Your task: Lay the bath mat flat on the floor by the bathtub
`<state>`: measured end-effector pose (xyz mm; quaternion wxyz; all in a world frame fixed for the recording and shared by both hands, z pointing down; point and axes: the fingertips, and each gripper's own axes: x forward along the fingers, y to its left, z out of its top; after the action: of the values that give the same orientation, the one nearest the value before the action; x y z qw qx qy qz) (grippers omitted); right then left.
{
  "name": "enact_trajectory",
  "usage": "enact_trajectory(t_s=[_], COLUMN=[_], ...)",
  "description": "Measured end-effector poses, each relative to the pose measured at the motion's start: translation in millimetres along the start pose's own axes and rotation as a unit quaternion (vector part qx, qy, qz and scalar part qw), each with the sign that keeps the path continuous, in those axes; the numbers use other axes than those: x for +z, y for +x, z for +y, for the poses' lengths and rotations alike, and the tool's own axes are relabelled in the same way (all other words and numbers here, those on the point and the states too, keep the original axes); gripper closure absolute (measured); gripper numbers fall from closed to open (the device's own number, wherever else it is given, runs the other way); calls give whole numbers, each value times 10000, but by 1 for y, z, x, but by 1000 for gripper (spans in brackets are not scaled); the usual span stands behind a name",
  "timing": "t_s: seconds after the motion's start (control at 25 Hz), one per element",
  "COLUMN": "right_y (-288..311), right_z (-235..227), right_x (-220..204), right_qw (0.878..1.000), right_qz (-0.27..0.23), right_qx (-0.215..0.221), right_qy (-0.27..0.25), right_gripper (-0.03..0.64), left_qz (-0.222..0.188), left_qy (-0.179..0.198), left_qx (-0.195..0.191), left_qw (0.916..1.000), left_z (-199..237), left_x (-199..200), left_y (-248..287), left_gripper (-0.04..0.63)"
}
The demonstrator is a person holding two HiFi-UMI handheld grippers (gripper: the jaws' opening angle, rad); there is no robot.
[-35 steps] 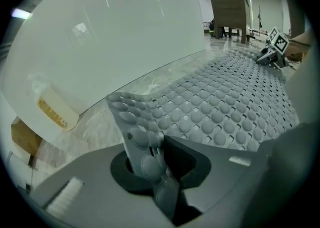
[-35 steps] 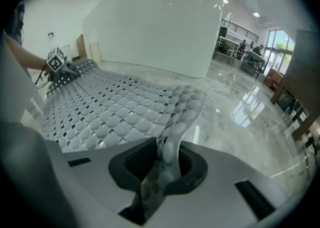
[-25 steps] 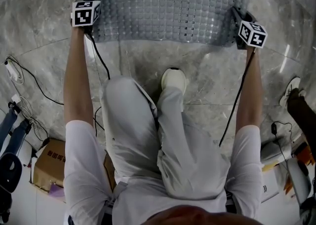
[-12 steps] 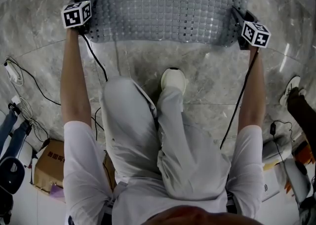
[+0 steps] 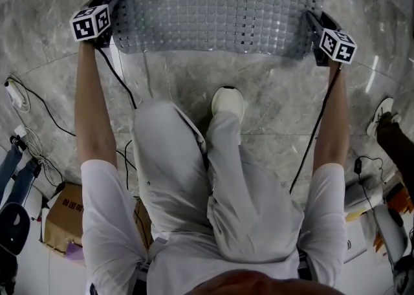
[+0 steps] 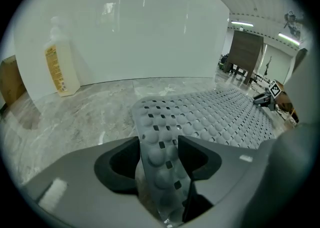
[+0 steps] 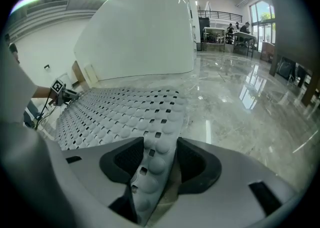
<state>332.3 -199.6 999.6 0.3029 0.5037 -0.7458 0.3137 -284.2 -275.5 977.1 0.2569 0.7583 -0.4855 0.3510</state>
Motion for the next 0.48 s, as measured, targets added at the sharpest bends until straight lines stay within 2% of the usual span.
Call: enact_trajectory(t_s=[0.24, 0.48], right_y=[-10, -23], right_z=[-21, -22], right_x=[-9, -7], right_qw=[9991, 9976], right_qz=[7, -171], right_qx=[-387, -535], right_qy=[182, 409], right_gripper=[414, 430], left_qz=[16, -169], left_qy=[136, 24], left_qx=[296, 419], left_qw=[9995, 9990], left_z=[10, 20], left_x=[-3, 0], left_y=[-5, -19], left_gripper=[350, 353])
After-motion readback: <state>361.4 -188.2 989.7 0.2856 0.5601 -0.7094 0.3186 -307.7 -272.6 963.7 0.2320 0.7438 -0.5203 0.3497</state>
